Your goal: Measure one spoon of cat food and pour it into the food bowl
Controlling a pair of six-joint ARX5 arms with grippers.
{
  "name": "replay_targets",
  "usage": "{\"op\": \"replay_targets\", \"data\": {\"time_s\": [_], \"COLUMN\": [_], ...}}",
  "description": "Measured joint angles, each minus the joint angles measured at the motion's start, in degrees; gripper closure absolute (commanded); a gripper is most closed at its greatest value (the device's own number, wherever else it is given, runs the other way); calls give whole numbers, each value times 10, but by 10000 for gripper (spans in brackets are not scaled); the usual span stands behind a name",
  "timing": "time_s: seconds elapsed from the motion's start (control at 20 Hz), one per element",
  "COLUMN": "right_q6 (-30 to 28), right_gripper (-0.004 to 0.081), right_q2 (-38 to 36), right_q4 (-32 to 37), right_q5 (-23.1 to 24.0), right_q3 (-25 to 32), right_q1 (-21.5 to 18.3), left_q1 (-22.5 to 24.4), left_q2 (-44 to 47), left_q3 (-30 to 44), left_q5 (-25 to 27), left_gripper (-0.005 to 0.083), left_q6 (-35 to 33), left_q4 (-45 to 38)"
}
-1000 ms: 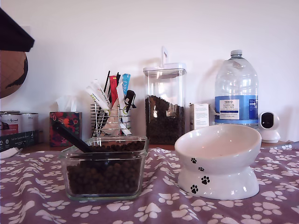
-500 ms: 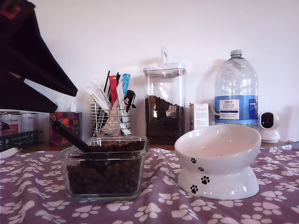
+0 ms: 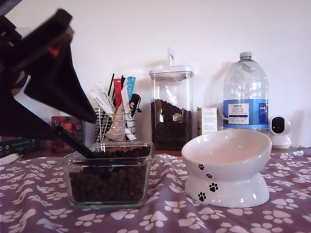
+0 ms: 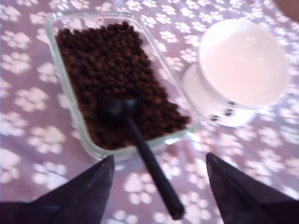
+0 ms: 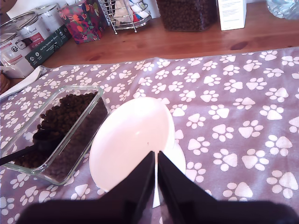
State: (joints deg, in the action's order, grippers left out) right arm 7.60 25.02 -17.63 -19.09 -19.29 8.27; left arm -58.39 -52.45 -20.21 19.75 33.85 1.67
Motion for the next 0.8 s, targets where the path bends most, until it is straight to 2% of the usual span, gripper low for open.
{"op": "replay_targets", "data": {"time_s": [0.2, 0.45, 0.65, 0.8], "right_q6": [0, 0, 0, 0], "right_gripper": [782, 782, 783, 782], "right_q2": [0, 0, 0, 0], "right_q4": [0, 0, 0, 0], "right_q5": [1, 1, 1, 1], "right_q3": [0, 0, 0, 0], "right_q1": [0, 0, 0, 0], "left_q1": [-50, -41, -38, -38], "left_q2": [-42, -89, -104, -104], "left_q3": [0, 0, 2, 2], "left_q5": [83, 90, 89, 89], "left_gripper": [205, 210, 281, 434], "left_q6": [-25, -25, -26, -26], "left_q4": [-28, -38, -80, -81]}}
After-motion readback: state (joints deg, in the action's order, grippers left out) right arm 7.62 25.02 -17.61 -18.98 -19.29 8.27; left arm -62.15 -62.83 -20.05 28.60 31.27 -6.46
